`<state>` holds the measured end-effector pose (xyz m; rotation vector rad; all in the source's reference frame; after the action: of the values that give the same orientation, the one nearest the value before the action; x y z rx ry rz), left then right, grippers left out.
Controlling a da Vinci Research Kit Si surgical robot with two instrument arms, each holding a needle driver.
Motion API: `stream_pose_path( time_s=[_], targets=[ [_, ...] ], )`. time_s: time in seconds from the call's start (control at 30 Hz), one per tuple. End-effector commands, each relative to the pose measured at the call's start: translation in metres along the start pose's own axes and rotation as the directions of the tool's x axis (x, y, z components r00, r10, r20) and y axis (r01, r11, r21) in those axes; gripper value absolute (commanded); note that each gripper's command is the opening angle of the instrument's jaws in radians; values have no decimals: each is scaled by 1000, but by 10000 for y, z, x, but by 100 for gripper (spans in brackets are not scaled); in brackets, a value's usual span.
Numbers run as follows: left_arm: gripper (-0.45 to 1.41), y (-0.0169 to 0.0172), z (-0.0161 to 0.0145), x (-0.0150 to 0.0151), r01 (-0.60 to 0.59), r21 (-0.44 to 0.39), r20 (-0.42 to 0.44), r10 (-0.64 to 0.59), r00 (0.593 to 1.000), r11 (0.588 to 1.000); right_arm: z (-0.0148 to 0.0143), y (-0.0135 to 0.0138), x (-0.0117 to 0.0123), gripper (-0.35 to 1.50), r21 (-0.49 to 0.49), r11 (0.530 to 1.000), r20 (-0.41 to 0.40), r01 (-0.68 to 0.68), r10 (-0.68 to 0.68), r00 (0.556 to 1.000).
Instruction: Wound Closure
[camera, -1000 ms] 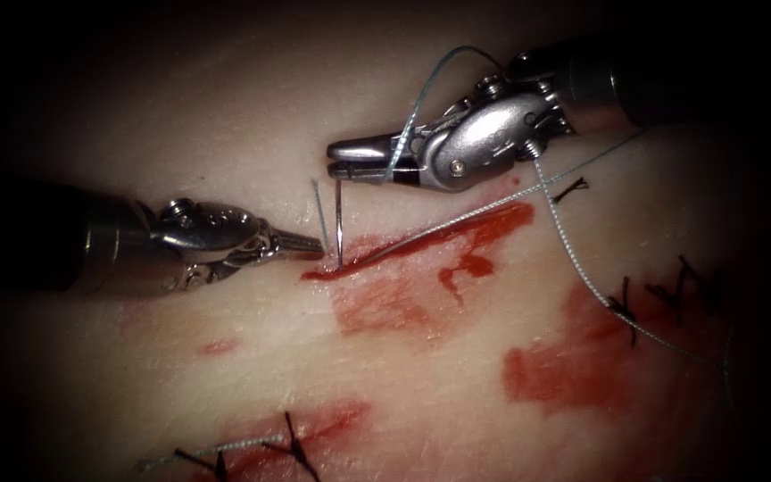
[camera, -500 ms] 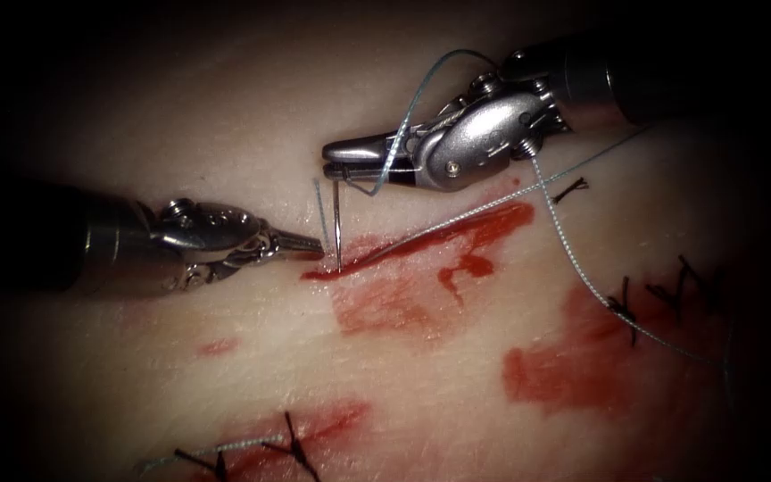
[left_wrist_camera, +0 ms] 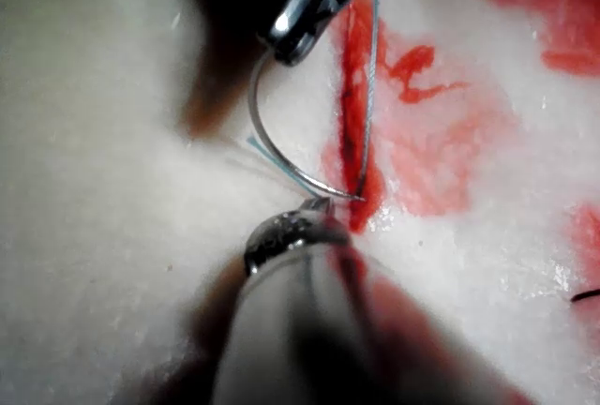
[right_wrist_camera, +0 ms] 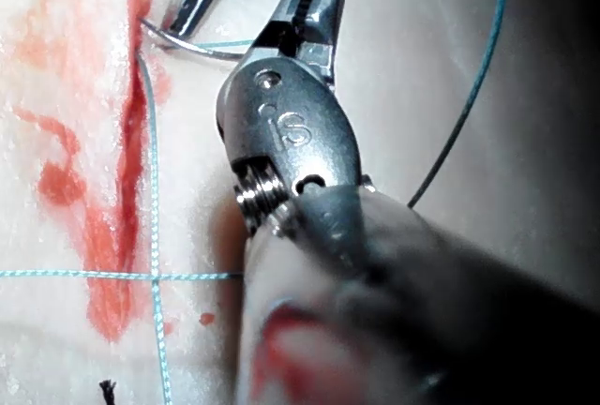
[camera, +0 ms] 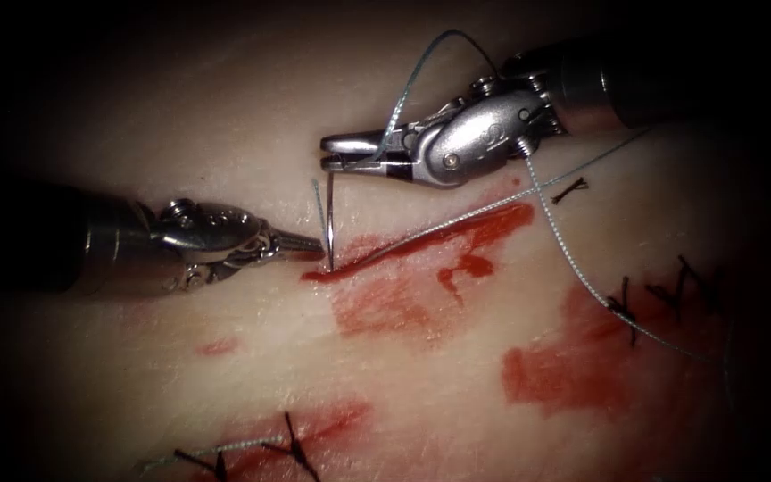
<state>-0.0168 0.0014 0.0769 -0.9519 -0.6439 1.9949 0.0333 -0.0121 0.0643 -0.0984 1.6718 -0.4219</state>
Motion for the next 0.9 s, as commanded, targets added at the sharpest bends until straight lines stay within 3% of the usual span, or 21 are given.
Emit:
stream_pose_path(
  time_s=[0.03,0.37,0.9],
  targets=[
    [-45,0,7,-3,1,-1,0,-1,1000,1000,7,1,-5,-35,-2,1000,-4,-10,10,1000],
    [-45,0,7,-3,1,-1,0,-1,1000,1000,8,-1,-8,-35,78,993,-34,-91,94,995],
    [-45,1,8,-3,2,-2,1,-2,1000,1000,16,1,-13,-35,106,982,-46,-159,165,985]
  ],
)
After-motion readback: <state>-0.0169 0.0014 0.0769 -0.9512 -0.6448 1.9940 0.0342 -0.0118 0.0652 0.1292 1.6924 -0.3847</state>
